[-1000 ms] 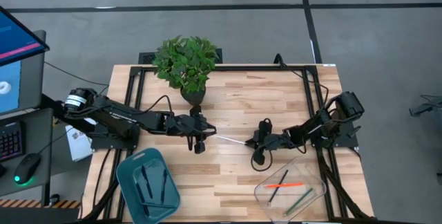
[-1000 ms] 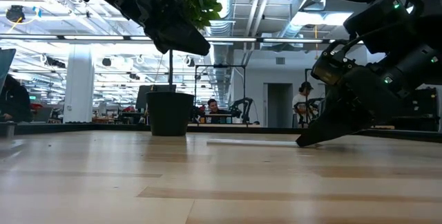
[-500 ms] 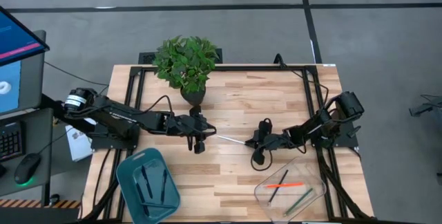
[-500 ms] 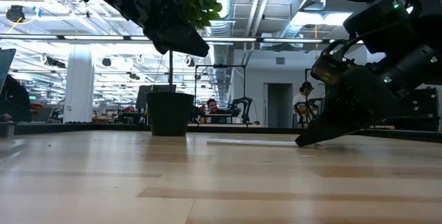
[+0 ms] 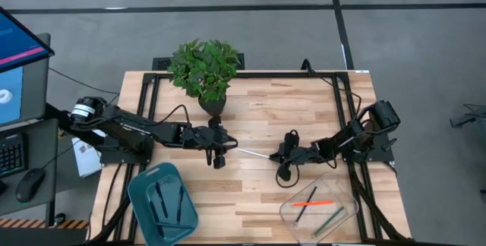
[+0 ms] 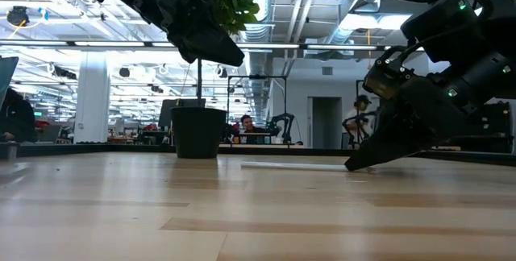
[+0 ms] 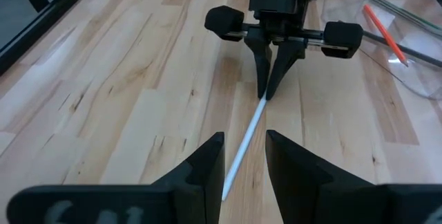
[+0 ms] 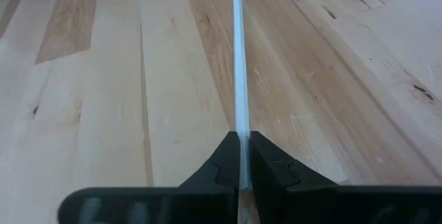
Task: Sort pens & pencils
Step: Put the white pencil into the transparent bin
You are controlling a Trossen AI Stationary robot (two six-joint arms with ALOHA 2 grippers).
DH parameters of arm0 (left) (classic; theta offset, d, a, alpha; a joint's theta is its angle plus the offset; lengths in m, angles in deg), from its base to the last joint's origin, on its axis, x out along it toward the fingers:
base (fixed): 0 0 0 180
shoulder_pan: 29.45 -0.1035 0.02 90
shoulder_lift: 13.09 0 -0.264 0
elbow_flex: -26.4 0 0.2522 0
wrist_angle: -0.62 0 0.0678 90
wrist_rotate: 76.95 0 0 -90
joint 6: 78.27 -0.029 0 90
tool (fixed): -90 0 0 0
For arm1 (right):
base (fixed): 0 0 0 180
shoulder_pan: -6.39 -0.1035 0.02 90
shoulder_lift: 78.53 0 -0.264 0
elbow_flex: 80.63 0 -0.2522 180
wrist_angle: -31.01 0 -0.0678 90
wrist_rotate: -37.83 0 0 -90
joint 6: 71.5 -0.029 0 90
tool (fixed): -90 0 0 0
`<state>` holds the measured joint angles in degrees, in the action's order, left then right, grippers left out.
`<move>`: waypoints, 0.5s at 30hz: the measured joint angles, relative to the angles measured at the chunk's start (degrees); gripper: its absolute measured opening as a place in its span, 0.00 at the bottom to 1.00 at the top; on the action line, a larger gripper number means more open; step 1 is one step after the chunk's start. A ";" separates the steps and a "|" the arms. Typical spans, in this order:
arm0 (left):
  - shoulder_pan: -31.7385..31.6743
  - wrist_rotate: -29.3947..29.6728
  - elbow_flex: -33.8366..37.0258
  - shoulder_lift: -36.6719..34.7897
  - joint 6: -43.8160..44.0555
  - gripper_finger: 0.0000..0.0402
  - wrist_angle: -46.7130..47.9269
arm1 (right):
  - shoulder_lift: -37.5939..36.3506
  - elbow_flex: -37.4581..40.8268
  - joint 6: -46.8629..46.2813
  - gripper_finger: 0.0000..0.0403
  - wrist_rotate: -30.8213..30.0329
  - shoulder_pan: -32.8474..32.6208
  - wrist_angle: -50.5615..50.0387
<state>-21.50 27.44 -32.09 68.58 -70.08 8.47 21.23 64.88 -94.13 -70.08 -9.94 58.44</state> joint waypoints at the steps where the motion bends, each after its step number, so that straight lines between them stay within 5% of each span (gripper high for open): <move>1: 0.01 0.00 0.00 0.00 0.00 0.24 0.00 | 0.00 0.00 0.01 0.11 0.00 0.00 0.00; 15: 0.01 2.60 0.00 -0.04 1.07 0.24 5.13 | 0.00 -0.02 1.00 0.11 -0.09 0.00 0.41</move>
<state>-21.48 30.04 -32.09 68.54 -69.01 13.60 21.23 64.85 -93.13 -70.17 -9.94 58.85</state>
